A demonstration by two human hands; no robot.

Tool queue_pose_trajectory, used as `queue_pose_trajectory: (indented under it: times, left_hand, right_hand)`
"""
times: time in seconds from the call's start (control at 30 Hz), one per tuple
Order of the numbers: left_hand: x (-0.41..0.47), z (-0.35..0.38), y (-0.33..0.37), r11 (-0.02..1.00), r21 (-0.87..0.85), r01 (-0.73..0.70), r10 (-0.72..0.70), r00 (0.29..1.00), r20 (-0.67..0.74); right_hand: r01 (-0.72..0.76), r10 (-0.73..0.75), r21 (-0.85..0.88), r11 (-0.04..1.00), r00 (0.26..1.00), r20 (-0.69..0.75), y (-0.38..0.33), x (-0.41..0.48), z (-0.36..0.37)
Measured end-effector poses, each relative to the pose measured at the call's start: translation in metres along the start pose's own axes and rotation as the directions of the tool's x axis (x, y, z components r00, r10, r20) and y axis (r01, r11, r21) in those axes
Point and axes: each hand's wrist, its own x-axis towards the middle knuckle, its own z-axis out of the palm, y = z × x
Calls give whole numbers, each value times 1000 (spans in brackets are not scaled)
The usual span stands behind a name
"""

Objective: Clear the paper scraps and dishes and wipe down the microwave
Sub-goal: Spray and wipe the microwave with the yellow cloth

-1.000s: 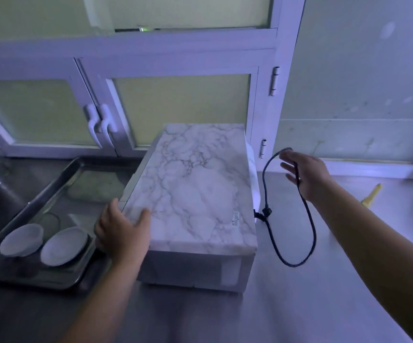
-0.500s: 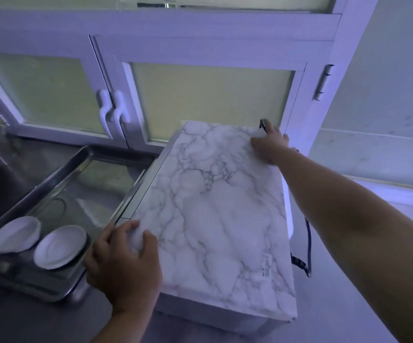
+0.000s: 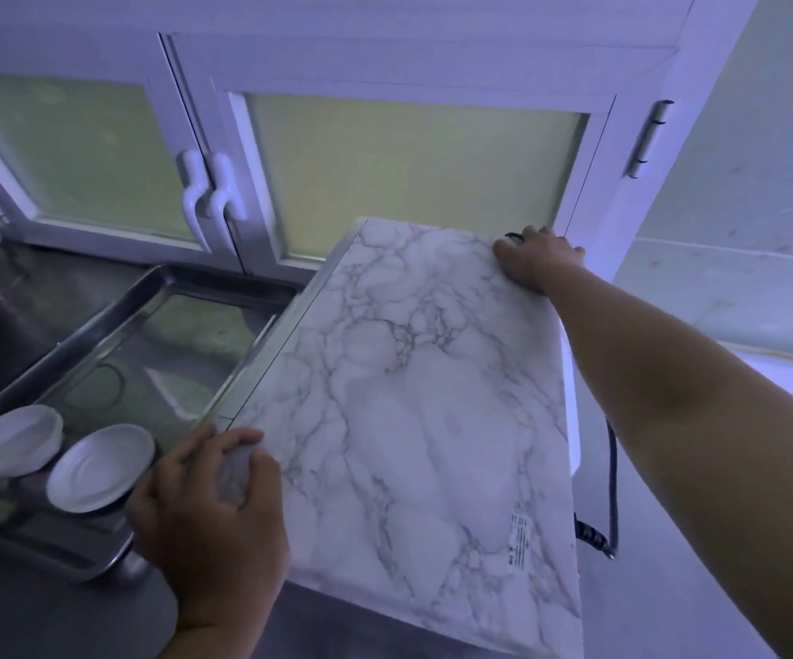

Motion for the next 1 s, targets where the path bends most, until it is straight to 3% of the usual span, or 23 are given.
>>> queue_pose_trajectory:
  times: [0.17, 0.37, 0.63, 1.0]
  left_hand:
    - [13, -7, -12, 997, -70, -27, 37, 988, 150]
    - [44, -7, -32, 957, -257, -137, 209, 938, 276]
    - [86, 2, -48, 876, -399, -273, 441, 790, 427]
    - [119, 12, -54, 807, -451, -381, 586, 616, 527]
  right_hand:
    - [-95, 95, -2, 995, 995, -25, 37, -36, -9]
    - [-243, 248, 77, 967, 967, -65, 94, -115, -22]
    - [-380, 409, 241, 893, 909, -82, 127, -240, -28]
    - [-525, 620, 389, 757, 765, -175, 110, -365, -25]
